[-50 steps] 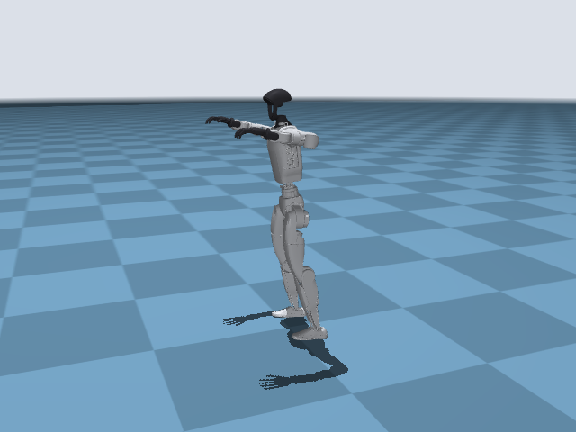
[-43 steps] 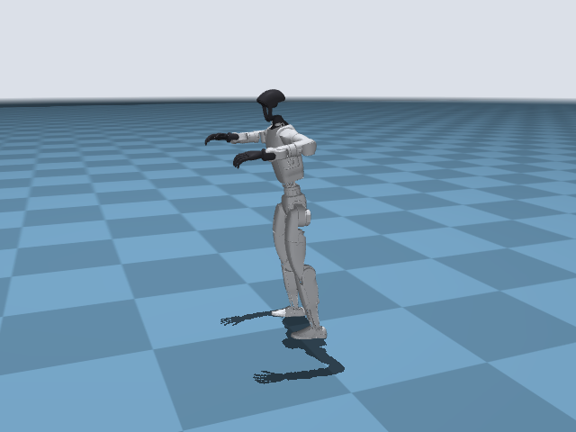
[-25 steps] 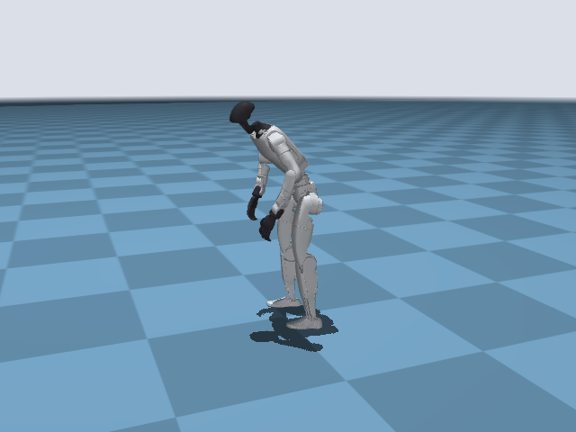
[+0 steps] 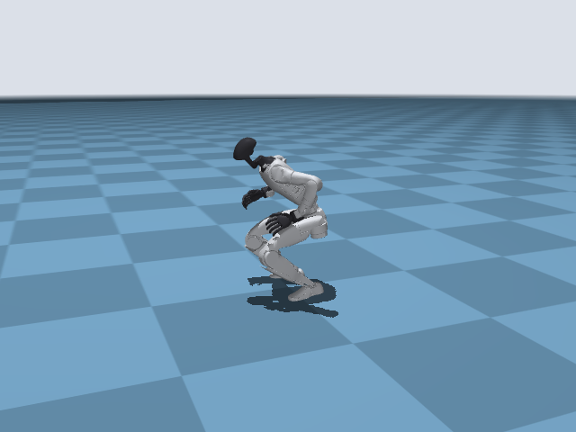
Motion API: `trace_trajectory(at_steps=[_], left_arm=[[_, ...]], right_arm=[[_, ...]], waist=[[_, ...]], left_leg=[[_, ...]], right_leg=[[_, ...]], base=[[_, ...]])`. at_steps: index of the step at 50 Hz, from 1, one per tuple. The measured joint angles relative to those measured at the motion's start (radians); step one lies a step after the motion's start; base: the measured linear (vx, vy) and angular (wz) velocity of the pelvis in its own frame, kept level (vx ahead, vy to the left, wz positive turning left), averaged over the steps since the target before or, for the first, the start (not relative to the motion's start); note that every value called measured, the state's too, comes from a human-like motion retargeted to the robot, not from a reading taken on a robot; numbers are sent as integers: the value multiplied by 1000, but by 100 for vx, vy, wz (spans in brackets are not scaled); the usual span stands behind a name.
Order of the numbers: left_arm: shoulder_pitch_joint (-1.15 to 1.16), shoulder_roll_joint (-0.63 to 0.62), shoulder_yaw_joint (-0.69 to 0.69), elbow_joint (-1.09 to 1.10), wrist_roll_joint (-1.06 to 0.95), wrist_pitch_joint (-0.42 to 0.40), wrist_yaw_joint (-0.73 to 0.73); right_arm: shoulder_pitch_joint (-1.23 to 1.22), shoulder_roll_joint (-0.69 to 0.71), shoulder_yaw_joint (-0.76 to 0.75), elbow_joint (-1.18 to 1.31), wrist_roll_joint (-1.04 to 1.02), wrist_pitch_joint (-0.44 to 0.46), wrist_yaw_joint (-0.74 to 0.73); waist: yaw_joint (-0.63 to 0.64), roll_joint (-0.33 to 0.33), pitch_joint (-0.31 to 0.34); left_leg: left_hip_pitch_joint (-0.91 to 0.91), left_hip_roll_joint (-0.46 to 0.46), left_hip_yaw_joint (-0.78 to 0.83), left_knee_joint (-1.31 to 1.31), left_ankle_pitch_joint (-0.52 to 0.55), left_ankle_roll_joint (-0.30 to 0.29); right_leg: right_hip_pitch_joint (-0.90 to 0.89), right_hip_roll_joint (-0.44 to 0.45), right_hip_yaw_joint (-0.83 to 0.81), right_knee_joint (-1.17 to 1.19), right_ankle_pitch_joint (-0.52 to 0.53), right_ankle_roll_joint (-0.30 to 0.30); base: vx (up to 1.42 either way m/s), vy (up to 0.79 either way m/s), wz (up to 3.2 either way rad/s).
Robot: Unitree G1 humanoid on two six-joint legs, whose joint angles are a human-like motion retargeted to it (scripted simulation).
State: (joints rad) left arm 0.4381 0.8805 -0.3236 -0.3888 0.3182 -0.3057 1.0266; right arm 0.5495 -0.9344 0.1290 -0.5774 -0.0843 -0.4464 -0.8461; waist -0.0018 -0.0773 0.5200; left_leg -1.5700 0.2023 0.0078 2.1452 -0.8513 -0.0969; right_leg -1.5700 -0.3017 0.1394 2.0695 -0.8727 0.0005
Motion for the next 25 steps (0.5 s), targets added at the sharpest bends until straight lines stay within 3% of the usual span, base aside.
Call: trace_trajectory(at_steps=[7, 15, 20, 25], left_arm=[[378, 87, 45, -96, 42, -35, 115], [515, 71, 125, -141, 55, -21, 162], [340, 39, 100, -136, 48, -7, 83], [-197, -36, -131, 128, -97, -7, -62]], right_arm=[[368, -163, -42, -79, -38, -50, -118], [493, -155, -120, -131, -51, -54, -179], [335, -95, -114, -154, -50, -26, -115], [-133, -55, 84, 79, 77, 6, 27]], waist=[[23, 27, 0], [37, 51, 0], [68, 79, 0], [79, 71, 0]], left_leg=[[0, -15, -88, 348, -21, 2], [0, 14, -85, 512, -21, 81], [0, 36, -86, 362, -21, 94], [0, 18, -26, 107, 6, 83]], right_leg=[[0, 51, 126, 357, 0, 38], [0, 82, 232, 525, 0, 43], [0, 25, 80, 362, 0, -64], [0, -25, -8, 124, 0, -91]], base=[[-15, 3, -10], [-4, 2, 2], [13, -4, -13], [26, -8, 34]])
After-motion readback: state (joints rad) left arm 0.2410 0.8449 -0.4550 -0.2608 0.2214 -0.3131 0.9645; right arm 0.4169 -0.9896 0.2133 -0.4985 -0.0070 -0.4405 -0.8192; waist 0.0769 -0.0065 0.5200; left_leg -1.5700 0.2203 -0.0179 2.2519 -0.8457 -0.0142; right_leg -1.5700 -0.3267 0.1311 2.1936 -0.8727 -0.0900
